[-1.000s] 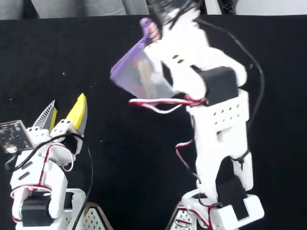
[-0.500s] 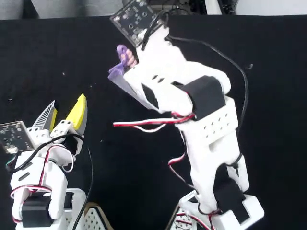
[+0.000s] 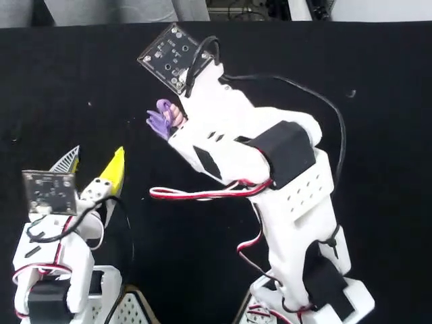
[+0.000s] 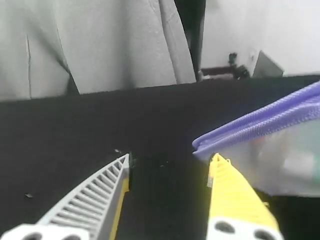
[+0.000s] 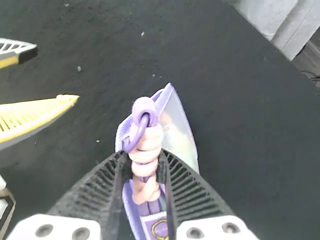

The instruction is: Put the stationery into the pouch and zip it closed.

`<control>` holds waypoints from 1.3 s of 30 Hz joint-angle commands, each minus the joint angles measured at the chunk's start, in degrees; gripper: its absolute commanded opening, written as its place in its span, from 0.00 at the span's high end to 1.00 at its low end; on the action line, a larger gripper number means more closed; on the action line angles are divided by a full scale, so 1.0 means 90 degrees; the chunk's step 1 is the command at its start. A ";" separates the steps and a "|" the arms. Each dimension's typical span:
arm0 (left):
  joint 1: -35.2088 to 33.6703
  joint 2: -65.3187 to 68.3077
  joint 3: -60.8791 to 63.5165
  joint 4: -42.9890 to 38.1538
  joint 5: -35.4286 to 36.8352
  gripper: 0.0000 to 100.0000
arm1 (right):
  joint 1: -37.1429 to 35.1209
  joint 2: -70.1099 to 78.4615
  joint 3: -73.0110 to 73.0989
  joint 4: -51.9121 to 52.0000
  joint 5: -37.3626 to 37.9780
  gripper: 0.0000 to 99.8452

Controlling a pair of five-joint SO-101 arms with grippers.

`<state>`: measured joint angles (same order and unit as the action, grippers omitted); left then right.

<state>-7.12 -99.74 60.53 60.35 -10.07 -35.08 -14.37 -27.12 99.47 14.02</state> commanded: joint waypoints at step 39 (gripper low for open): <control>0.3531 -0.0010 -0.0327 0.0830 -0.2266 0.75 | -0.0713 -0.3053 0.3697 0.0166 0.0498 0.99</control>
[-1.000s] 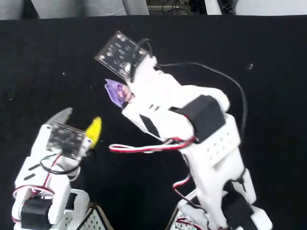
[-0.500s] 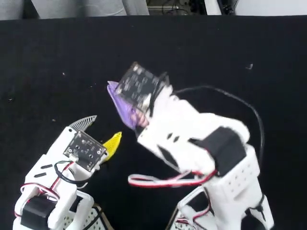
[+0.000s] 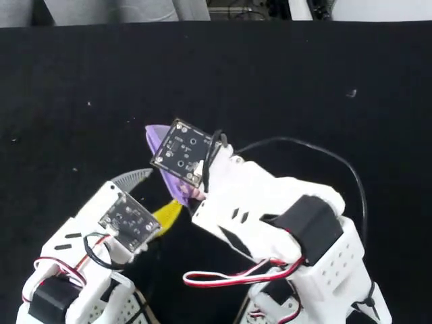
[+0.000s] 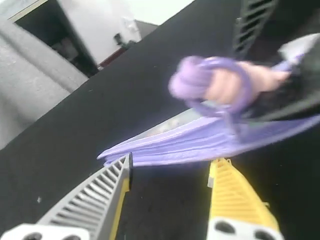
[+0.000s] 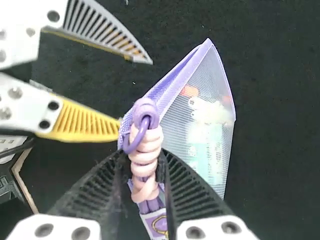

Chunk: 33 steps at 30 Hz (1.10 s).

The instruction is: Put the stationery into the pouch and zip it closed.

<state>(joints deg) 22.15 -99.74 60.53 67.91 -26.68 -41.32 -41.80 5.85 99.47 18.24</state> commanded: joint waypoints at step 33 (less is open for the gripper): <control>0.0757 -0.0010 0.0923 -0.1280 -0.1524 0.94 | 0.0225 -0.0005 -0.0034 0.0117 0.0020 0.99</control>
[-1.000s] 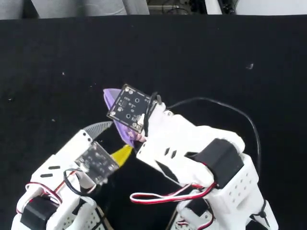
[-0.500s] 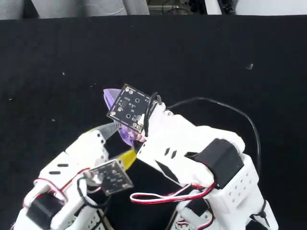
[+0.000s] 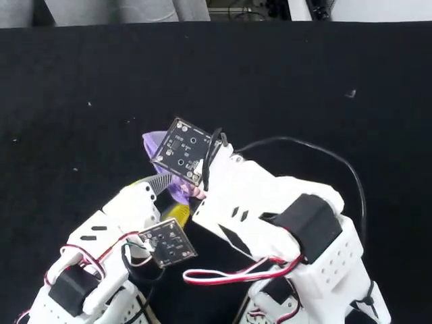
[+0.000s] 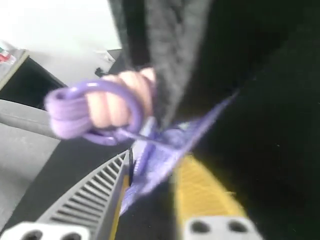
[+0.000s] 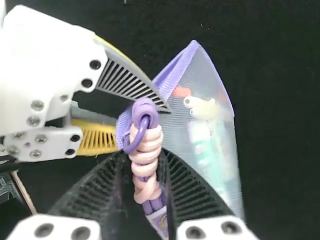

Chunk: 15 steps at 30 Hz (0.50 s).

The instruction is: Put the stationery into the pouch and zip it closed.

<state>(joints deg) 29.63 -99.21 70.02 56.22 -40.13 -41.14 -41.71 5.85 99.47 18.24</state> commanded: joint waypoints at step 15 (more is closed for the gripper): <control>-0.0464 -0.0068 -0.0601 0.0029 0.0967 0.97 | 0.2012 -0.0015 -0.1597 0.0068 -0.0020 0.99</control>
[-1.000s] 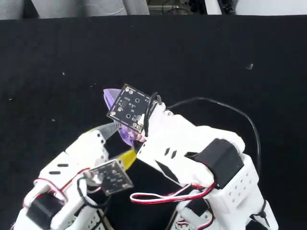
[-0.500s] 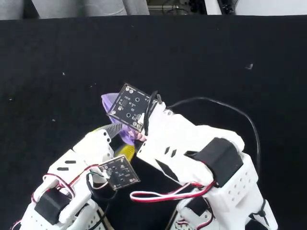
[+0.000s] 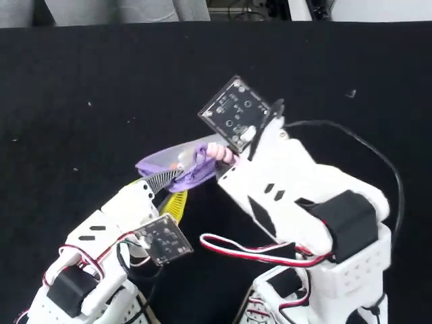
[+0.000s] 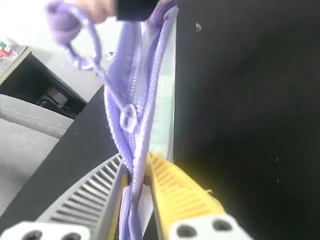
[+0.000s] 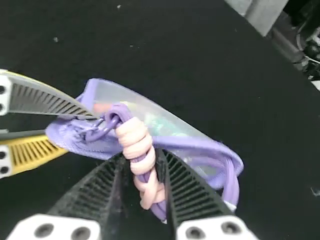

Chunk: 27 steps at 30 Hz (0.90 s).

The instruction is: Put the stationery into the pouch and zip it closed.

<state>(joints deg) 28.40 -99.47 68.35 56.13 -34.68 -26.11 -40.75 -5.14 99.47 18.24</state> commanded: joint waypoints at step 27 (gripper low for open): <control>-0.0933 -0.0039 0.0112 0.0313 0.0400 0.97 | 0.2393 -0.0073 -0.0366 -0.1094 0.0479 0.99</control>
<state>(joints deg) 22.59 -100.18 68.18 57.63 -31.96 -9.76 -40.75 -5.14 93.41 22.20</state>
